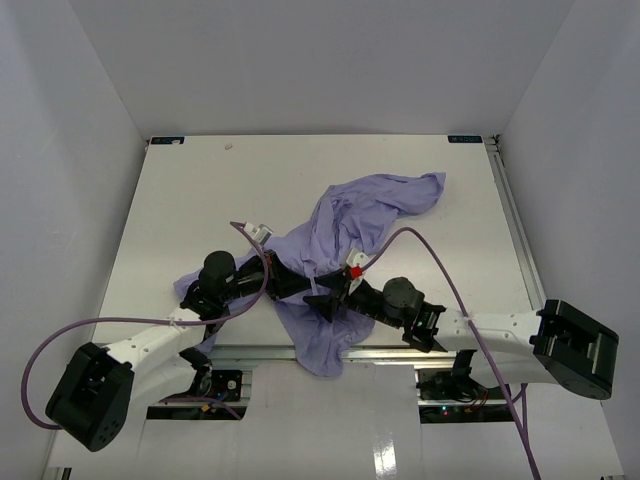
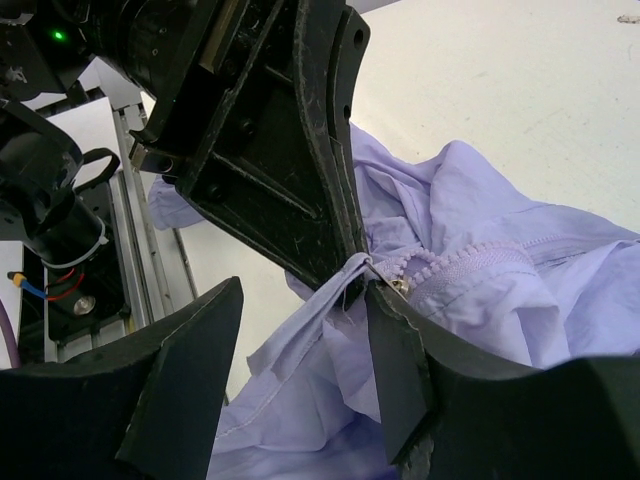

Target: Zip up the jacket

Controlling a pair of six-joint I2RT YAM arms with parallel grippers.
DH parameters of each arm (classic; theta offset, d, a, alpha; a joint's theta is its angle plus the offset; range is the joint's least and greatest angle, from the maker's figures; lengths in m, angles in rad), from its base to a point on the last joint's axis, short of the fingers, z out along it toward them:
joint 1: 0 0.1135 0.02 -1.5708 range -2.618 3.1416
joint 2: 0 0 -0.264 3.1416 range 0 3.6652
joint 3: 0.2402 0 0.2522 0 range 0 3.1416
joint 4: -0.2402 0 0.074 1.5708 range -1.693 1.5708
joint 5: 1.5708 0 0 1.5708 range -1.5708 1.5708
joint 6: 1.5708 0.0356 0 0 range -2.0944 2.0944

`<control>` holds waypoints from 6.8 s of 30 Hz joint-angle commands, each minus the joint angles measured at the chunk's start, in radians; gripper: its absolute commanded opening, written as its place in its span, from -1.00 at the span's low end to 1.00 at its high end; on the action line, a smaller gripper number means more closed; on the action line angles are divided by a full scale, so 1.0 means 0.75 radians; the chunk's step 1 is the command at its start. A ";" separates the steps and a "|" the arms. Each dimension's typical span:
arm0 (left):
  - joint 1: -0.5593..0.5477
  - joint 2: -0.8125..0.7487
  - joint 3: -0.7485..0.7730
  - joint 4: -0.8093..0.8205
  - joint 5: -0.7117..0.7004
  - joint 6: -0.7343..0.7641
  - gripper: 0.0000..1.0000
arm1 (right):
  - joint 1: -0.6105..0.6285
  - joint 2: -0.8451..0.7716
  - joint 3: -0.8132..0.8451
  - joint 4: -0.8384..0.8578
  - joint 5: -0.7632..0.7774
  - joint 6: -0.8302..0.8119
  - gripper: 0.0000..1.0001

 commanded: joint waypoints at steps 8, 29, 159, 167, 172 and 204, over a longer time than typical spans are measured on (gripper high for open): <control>-0.004 0.013 -0.016 0.039 0.049 0.000 -1.00 | -0.063 -0.009 0.106 0.062 0.033 0.003 0.30; -0.004 0.033 -0.021 0.045 0.045 0.002 -1.00 | -0.180 -0.067 0.351 -0.261 0.027 -0.140 0.43; 0.030 -0.046 -0.025 -0.020 0.052 0.041 -1.00 | -0.228 -0.061 0.127 0.032 -0.056 -0.316 -0.85; 0.030 -0.041 -0.060 0.034 0.089 0.054 -1.00 | -0.239 0.021 0.155 0.099 0.183 -0.226 -0.85; 0.030 -0.070 -0.078 0.045 0.104 0.066 -1.00 | -0.265 0.072 0.172 0.163 0.274 -0.200 -0.85; 0.026 -0.190 -0.134 0.003 0.161 0.008 -1.00 | -0.567 0.326 0.311 0.258 -0.295 -0.179 -0.85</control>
